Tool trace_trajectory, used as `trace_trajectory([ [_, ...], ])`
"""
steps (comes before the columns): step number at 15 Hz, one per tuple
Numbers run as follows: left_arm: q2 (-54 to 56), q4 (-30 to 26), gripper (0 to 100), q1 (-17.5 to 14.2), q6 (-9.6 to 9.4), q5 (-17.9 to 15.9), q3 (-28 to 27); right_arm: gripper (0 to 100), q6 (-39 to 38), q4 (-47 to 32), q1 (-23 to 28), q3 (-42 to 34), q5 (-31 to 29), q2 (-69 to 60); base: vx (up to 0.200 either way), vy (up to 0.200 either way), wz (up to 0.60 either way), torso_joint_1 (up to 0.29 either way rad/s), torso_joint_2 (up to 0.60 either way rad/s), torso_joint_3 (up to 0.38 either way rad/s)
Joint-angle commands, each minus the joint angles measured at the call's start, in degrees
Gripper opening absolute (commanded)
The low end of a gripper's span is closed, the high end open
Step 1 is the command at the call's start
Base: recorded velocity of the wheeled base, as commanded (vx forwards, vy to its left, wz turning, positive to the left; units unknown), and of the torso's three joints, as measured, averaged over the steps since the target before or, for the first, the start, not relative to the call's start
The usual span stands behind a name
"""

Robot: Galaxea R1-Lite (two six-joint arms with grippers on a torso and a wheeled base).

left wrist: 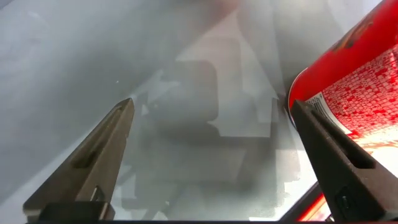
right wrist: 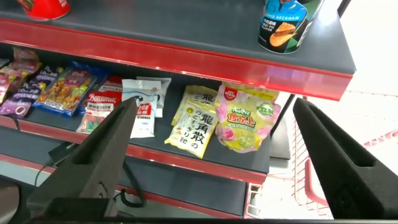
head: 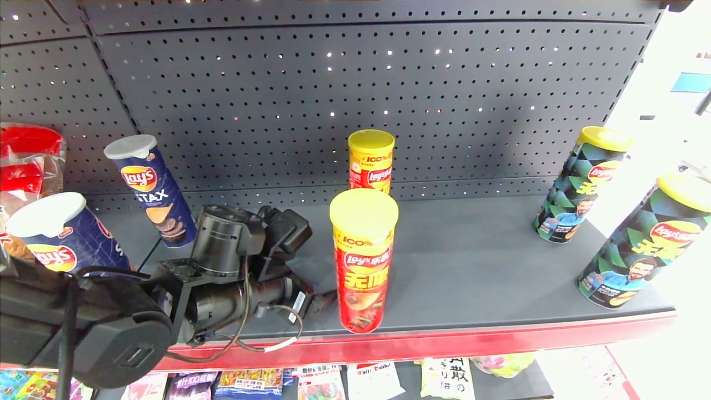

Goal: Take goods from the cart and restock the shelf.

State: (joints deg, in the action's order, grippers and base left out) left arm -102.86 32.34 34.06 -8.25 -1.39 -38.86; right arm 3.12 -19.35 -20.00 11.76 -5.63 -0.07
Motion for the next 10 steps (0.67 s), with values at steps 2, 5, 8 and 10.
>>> trace_trajectory([
  [2, 0.1, -0.1, 100, 0.7, -0.01, 0.0, -0.1, 100, 0.0, 0.1, 0.0, 0.1, 0.0, 0.1, 0.000, 0.000, 0.00, 0.000, 0.00, 0.000],
  [5, 0.1, 0.0, 100, 0.7, -0.01, 0.0, -0.1, 100, 0.0, 0.2, 0.0, 0.2, -0.1, 0.1, 0.000, 0.000, 0.00, 0.000, 0.00, 0.000],
  [8, 0.4, 0.1, 100, 0.7, -0.01, 0.0, 0.3, 100, 0.0, 0.2, 0.0, 0.2, -0.1, 0.1, 0.000, 0.000, 0.00, 0.000, 0.00, 0.000],
  [10, 1.6, 0.1, 100, 0.7, 0.08, 0.2, 1.0, 100, 0.0, 0.2, 0.0, 0.2, 0.0, 0.1, 0.000, 0.000, 0.00, 0.000, 0.00, 0.000],
])
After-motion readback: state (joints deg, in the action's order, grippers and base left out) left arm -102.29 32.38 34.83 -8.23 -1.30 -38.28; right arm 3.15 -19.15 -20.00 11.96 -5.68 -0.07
